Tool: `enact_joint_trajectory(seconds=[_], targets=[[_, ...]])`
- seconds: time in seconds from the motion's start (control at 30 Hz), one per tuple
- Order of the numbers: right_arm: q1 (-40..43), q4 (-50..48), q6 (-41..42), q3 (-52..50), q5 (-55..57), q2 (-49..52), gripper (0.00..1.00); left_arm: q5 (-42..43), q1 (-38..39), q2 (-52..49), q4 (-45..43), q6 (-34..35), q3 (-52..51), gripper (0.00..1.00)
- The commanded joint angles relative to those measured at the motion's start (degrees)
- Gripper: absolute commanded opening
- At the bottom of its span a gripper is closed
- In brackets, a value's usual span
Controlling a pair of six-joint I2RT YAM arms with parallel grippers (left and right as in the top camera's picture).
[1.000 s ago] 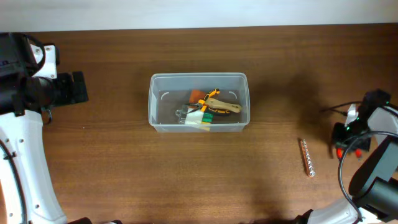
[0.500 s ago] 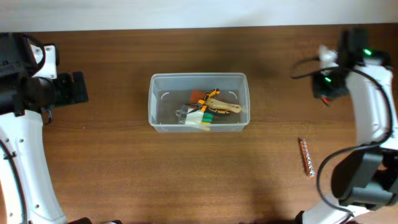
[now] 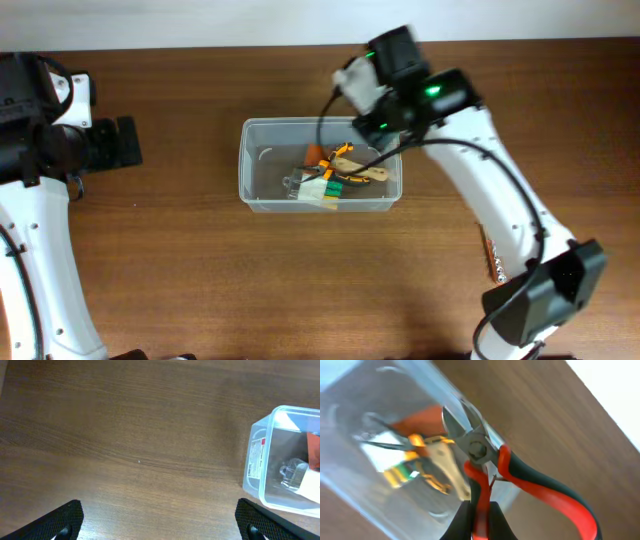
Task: Pack container
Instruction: 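Carry the cutters over and lower them into the container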
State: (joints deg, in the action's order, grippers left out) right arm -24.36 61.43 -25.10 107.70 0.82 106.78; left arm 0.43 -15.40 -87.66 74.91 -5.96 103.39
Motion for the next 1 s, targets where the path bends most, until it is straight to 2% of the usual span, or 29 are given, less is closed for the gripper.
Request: enact_joint_trajectory(seconds=[0.0,0.43,0.77,0.97], targets=[[-2.9,-0.1,-3.2,0.9,-0.2,3.5,0.05,-0.3,-0.3,-0.2,0.9,0.7,0.9,0.99],[-3.3,5.3,-5.0,0.8,-2.4,12.6,0.05,-0.3,-0.3,-0.2,1.8,0.7,0.9,0.99],[-1.2,4.6,-6.4,-2.8,-6.7,12.9,0.06,-0.3,-0.3,-0.2,1.9,0.7,0.9,0.99],[1.7,3.3,-6.4,-4.4,-8.0,13.6,0.1,-0.2,-0.3,-0.2,1.9,0.7,0.9,0.99]])
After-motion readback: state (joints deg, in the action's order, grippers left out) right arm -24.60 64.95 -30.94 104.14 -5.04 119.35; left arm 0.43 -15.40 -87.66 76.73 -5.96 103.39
